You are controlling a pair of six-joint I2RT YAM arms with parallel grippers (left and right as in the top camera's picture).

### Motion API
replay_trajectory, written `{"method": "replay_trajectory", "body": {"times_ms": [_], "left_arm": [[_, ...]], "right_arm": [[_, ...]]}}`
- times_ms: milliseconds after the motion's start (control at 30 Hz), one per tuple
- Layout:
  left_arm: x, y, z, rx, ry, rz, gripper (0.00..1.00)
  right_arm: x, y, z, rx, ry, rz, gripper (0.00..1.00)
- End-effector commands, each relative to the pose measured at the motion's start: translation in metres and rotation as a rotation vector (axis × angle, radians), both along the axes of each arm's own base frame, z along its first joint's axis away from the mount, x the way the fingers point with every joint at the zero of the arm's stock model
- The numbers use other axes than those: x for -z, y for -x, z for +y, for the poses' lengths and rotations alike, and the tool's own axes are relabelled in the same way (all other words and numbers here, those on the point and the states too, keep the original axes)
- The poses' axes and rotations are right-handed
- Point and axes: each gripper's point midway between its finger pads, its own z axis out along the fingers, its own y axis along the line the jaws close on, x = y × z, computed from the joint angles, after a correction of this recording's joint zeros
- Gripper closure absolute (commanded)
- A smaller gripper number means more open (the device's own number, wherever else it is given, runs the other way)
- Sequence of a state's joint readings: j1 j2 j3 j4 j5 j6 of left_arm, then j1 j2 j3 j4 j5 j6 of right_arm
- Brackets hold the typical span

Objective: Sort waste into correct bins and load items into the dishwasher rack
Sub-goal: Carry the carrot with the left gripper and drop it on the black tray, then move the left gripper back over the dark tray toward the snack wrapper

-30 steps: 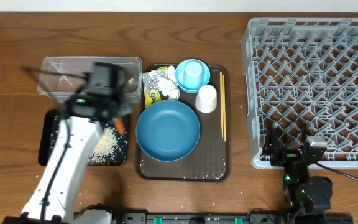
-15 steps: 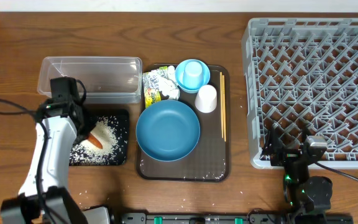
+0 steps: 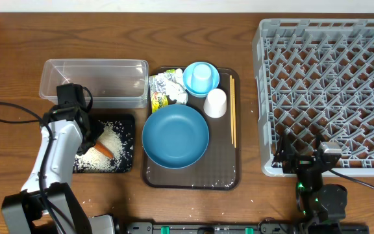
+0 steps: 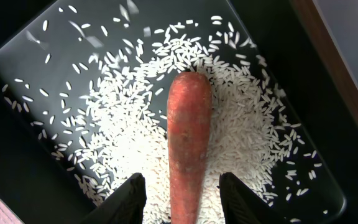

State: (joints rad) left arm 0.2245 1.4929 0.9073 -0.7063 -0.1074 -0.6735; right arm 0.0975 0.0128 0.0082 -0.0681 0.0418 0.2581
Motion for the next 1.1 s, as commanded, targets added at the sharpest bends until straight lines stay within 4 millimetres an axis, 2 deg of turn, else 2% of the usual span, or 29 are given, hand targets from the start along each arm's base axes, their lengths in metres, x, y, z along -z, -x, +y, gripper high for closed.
{"method": "replay_trajectory", "body": {"times_ms": [0,133,267,400,533,633,733,833,933,1067], "left_arm": [[0.0,0.001,0.002,0.002,-0.004,0.004,0.58],[-0.014,-0.012,-0.015,0.109,0.075,-0.052,0.58],[-0.051,-0.03,-0.043,0.252,0.195,-0.192,0.58],[-0.096,-0.032,-0.065,0.329,0.233,-0.33,0.58],[-0.133,-0.028,-0.09,0.487,0.185,-0.451,0.38],[-0.152,-0.021,-0.115,0.636,0.153,-0.51,0.3],[-0.158,-0.015,-0.143,0.737,0.172,-0.524,0.32],[-0.153,-0.011,-0.175,0.845,0.196,-0.5,0.33],[-0.142,-0.012,-0.202,0.932,0.218,-0.469,0.33],[-0.119,-0.014,-0.237,1.027,0.254,-0.404,0.36]], "right_arm": [[0.001,0.0,0.0,0.0,0.013,0.0,0.01],[0.001,0.0,0.0,0.001,0.013,0.0,0.01],[0.001,0.0,0.0,0.001,0.013,0.0,0.01],[0.001,0.0,0.0,0.001,0.013,0.0,0.01],[0.001,0.0,0.0,0.001,0.013,0.0,0.01],[0.001,0.0,0.0,0.001,0.013,0.0,0.01],[0.001,0.0,0.0,0.0,0.013,0.0,0.01],[0.001,0.0,0.0,0.001,0.013,0.0,0.01],[0.001,0.0,0.0,0.001,0.013,0.0,0.01],[0.001,0.0,0.0,0.001,0.013,0.0,0.01]]}}
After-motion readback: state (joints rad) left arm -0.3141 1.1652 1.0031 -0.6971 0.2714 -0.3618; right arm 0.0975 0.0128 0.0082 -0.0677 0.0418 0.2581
